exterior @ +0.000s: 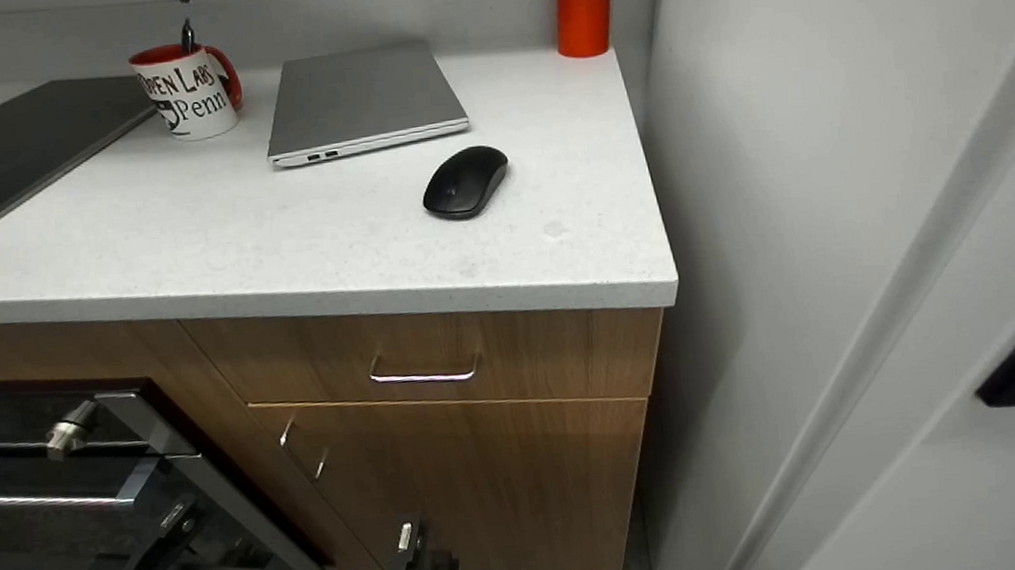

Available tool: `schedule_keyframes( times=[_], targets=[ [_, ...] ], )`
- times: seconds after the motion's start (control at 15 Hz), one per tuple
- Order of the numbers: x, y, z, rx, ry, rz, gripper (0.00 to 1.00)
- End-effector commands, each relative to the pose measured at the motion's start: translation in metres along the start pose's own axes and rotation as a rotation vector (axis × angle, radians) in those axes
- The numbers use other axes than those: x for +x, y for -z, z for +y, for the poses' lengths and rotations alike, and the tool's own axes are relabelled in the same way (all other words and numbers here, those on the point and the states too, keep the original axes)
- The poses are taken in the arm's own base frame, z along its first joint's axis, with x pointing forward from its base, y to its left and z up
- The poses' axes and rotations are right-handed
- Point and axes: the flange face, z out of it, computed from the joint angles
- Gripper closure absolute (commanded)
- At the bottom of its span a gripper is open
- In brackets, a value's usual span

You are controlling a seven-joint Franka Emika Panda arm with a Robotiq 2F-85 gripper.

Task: Take the pen out of the mug and place it on the counter

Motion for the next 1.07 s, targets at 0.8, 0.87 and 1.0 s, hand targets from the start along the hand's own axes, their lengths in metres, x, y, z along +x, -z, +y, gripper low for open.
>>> schedule_keyframes(
  times=[0.8,0.87,1.0],
  targets=[
    [0.007,-0.05,-0.004,0.026,0.021,-0.004,0.0],
    [0.007,-0.053,-0.005,0.024,0.026,0.0,0.0],
    [0.008,-0.061,-0.005,0.02,0.04,0.022,0.0]
  ],
)
